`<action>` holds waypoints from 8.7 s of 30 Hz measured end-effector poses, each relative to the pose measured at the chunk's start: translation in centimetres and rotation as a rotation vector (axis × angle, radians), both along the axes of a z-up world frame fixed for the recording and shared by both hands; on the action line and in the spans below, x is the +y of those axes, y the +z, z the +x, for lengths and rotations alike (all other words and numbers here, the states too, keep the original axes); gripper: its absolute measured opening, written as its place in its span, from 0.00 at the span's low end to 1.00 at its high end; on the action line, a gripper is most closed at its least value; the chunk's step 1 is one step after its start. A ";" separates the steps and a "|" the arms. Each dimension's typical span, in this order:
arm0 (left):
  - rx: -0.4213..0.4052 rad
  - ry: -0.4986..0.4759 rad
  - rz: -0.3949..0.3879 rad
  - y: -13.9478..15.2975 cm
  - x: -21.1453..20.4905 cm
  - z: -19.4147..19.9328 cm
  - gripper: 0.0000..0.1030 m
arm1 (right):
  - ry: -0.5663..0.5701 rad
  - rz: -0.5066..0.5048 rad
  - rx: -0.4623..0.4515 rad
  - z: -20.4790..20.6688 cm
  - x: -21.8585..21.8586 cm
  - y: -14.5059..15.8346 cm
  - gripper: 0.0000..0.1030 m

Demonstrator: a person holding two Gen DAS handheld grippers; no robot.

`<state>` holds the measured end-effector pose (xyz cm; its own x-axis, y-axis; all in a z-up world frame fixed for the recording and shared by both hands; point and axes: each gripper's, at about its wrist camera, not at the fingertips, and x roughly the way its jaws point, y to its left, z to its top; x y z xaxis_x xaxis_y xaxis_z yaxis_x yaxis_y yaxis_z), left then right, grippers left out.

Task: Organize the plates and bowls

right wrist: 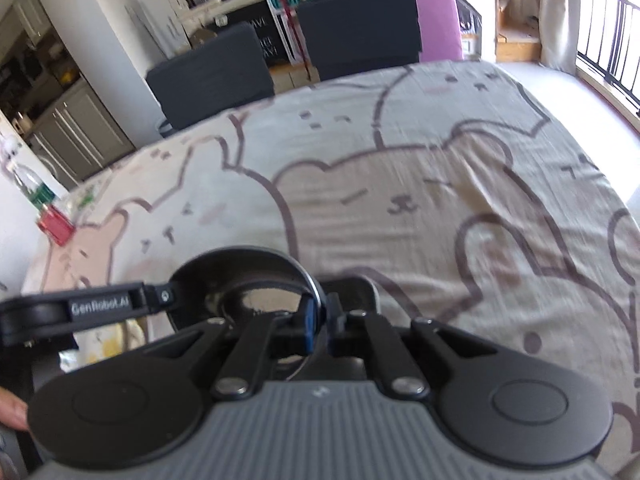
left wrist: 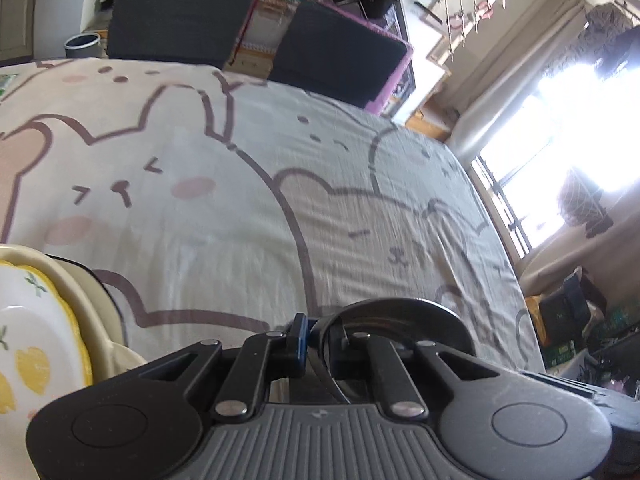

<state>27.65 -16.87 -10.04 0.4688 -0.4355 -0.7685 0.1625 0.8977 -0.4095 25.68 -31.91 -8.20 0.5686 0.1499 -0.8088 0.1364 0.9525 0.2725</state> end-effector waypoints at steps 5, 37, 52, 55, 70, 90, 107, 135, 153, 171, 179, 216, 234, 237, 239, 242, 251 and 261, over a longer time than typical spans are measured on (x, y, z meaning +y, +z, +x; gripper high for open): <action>0.021 -0.043 0.024 -1.1 -1.3 0.1 0.13 | -0.008 -0.039 0.083 0.1 -0.9 -2.0 0.06; -0.013 -0.035 0.003 -0.9 -1.0 1.4 0.52 | 0.085 -0.017 0.246 2.7 0.0 -6.5 0.12; -0.039 -0.090 0.069 0.0 1.1 -0.1 0.52 | -0.001 0.014 0.018 1.3 -3.0 -3.1 0.43; -0.020 -0.120 0.080 -0.4 1.1 -0.3 0.36 | -0.005 0.027 0.041 1.6 -3.7 -3.4 0.26; 0.029 -0.244 0.212 -3.0 -0.4 -0.8 0.19 | 0.122 -0.201 0.116 3.8 0.1 -5.9 0.12; 0.120 -0.185 0.098 -4.4 0.0 -0.5 0.07 | 0.203 -0.095 0.122 2.5 -1.3 -7.0 0.07; 0.156 -0.115 0.007 -4.5 1.3 0.1 0.05 | 0.144 0.088 0.174 2.5 -3.8 -7.3 0.06; 0.200 -0.122 -0.007 -4.9 1.5 -0.7 0.06 | 0.128 0.041 0.172 2.2 -3.1 -7.0 0.05; 0.149 -0.099 -0.030 -3.4 1.8 -0.6 0.03 | 0.112 0.050 0.153 1.6 -3.3 -6.1 0.05; 0.007 -0.037 -0.202 1.8 7.5 -1.0 0.03 | 0.100 0.151 -0.091 -0.9 -2.7 0.5 0.06; -0.064 0.014 -0.241 4.4 12.2 -2.4 0.03 | 0.153 0.189 -0.159 -1.0 0.3 2.3 0.07; -0.046 0.202 -0.155 3.4 27.7 -6.0 0.03 | 0.296 0.124 -0.029 4.3 18.8 -1.6 0.06; 0.009 0.184 -0.082 1.6 27.6 -5.3 0.03 | 0.335 0.042 0.044 4.8 20.8 -2.9 0.07; 0.013 0.181 -0.081 1.5 27.6 -5.2 0.03 | 0.340 0.036 0.049 4.8 20.8 -3.0 0.07; 0.017 0.179 -0.080 1.4 27.6 -5.2 0.03 | 0.338 0.035 0.050 4.9 20.8 -3.0 0.07; 0.026 0.177 -0.074 1.2 27.5 -5.1 0.03 | 0.338 0.028 0.056 4.9 20.9 -3.1 0.07; 0.031 0.179 -0.069 0.9 27.5 -4.9 0.03 | 0.344 0.022 0.066 4.9 21.0 -3.3 0.07; 0.027 0.171 -0.059 1.1 27.3 -5.1 0.04 | 0.350 0.021 0.068 5.0 21.0 -3.3 0.09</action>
<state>22.60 10.48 -8.90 0.5194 -0.3956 -0.7574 -0.0026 0.8856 -0.4643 30.65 -10.89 -11.52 0.4252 0.3430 -0.8376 -0.1783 0.9390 0.2940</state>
